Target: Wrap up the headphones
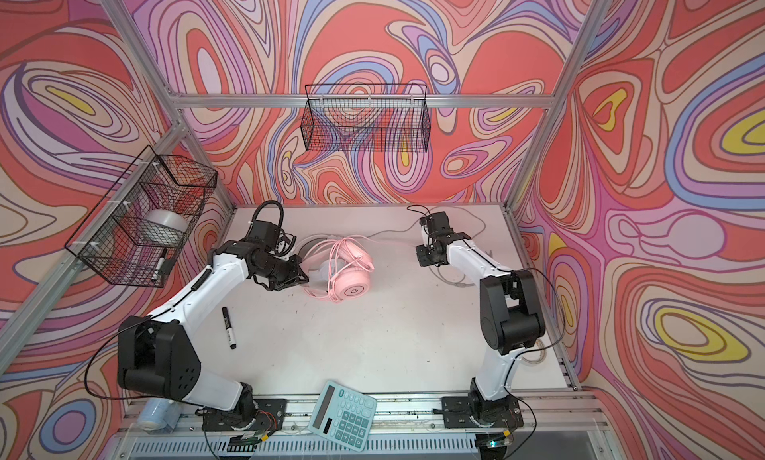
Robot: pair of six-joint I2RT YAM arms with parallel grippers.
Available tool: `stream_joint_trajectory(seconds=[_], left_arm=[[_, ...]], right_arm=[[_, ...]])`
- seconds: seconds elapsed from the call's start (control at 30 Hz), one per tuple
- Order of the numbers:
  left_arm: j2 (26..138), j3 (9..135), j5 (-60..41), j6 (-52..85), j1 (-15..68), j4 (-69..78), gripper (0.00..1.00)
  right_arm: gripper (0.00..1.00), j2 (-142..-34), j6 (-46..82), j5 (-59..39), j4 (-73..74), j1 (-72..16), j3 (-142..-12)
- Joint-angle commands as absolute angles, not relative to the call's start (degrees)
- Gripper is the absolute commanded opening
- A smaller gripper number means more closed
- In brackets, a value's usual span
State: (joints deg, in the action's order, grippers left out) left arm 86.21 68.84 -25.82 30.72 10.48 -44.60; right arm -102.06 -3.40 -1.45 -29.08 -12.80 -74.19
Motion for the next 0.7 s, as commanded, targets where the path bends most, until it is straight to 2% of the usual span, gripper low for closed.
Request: stream_joint_trajectory(seconds=[0.0, 0.5, 0.67], left_arm=[[83.9, 68.7, -30.5, 35.7, 10.1, -40.0, 0.00], [82.6, 68.5, -31.2, 43.5, 6.5, -37.4, 0.00], [82.1, 67.5, -31.2, 44.4, 5.4, -37.0, 0.00]], right_arm=[[0.00, -99.0, -5.9, -4.8, -26.3, -13.9, -72.8], [0.00, -89.6, -11.5, -4.8, -26.2, -21.6, -62.9], [0.00, -84.1, -13.3, -7.4, -24.6, -23.9, -58.4]])
